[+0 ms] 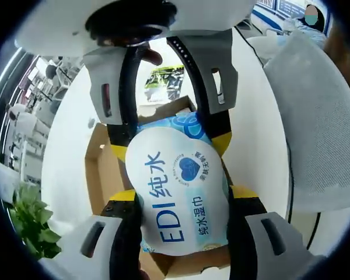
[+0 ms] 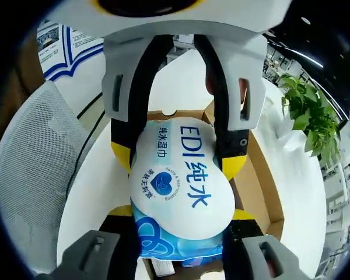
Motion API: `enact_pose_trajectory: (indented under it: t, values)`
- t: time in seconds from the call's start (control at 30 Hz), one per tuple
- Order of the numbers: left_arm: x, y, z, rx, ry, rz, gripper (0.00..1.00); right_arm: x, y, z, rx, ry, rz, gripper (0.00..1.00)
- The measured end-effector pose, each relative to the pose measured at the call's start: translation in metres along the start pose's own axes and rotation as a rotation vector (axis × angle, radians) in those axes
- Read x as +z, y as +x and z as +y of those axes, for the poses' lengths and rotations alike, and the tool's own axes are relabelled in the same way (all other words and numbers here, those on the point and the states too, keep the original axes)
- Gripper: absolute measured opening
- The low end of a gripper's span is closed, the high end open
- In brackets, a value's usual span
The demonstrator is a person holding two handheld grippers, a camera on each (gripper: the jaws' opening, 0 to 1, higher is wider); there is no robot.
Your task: Operate the shoe box by opening the lid, removing the specified soft item, and placing it in the target area until the item is outside and the box remains undamaged.
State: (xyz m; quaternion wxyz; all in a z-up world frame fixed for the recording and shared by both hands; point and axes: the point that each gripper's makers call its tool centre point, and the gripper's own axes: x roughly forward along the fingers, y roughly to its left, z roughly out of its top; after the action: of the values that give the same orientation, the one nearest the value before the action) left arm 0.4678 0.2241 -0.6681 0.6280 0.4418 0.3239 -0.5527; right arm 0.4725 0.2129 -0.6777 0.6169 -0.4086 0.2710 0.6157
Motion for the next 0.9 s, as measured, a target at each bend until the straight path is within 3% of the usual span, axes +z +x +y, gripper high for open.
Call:
enact_pose_trajectory:
  t: [0.9]
  values:
    - [0.119,0.043,0.005,-0.056,0.179,-0.053,0.57,-0.100,-0.075,0.008,-0.112,0.145,0.042,0.53]
